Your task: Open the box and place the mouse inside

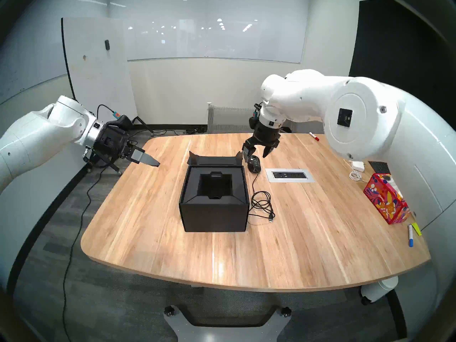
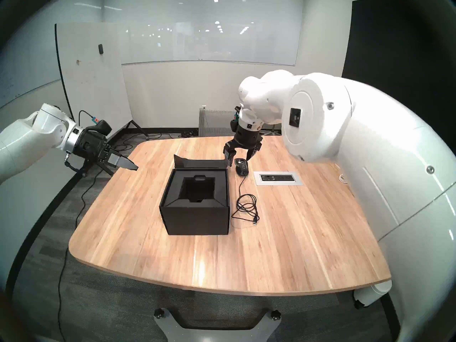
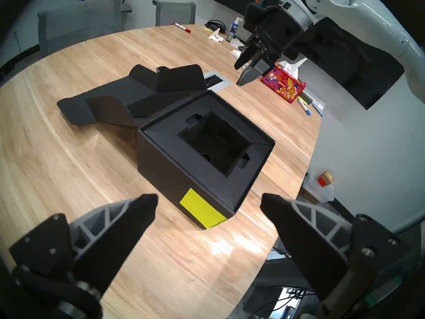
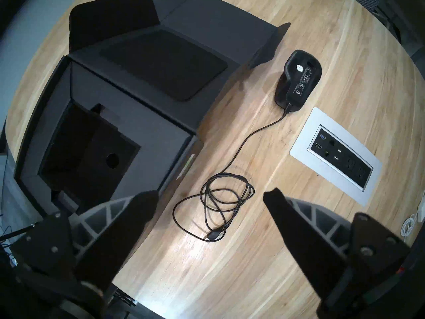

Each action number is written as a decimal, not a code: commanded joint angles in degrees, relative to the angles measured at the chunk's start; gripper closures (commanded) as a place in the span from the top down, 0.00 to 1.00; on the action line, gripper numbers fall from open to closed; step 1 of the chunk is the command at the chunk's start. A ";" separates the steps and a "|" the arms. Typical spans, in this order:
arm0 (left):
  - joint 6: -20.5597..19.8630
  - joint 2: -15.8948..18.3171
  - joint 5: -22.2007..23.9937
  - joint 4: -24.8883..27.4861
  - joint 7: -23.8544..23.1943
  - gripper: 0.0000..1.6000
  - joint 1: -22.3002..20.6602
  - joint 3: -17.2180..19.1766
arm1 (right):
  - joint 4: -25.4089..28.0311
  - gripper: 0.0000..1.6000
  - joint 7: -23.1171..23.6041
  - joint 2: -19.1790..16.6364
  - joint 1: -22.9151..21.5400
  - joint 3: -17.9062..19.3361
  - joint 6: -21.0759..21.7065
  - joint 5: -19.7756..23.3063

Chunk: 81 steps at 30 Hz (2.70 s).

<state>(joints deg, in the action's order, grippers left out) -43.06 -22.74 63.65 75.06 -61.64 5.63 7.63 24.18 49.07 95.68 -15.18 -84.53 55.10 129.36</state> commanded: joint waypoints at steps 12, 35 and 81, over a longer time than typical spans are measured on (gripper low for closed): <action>-0.04 -0.12 0.35 -0.17 -1.66 1.00 -1.26 0.64 | 4.37 1.00 -4.73 -0.91 -3.16 -4.72 -0.10 10.48; 0.02 -0.19 0.35 -0.31 -1.87 1.00 -1.53 0.30 | -3.18 1.00 -15.14 -1.18 5.83 -7.73 -0.10 24.36; 0.17 -0.10 0.72 -0.10 -1.14 1.00 -1.58 0.07 | -16.69 1.00 -27.62 -1.52 19.13 -2.81 -0.69 29.49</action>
<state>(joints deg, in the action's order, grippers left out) -42.86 -22.81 63.97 74.80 -61.75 5.14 6.89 9.21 22.58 93.93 3.94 -87.77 55.11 158.23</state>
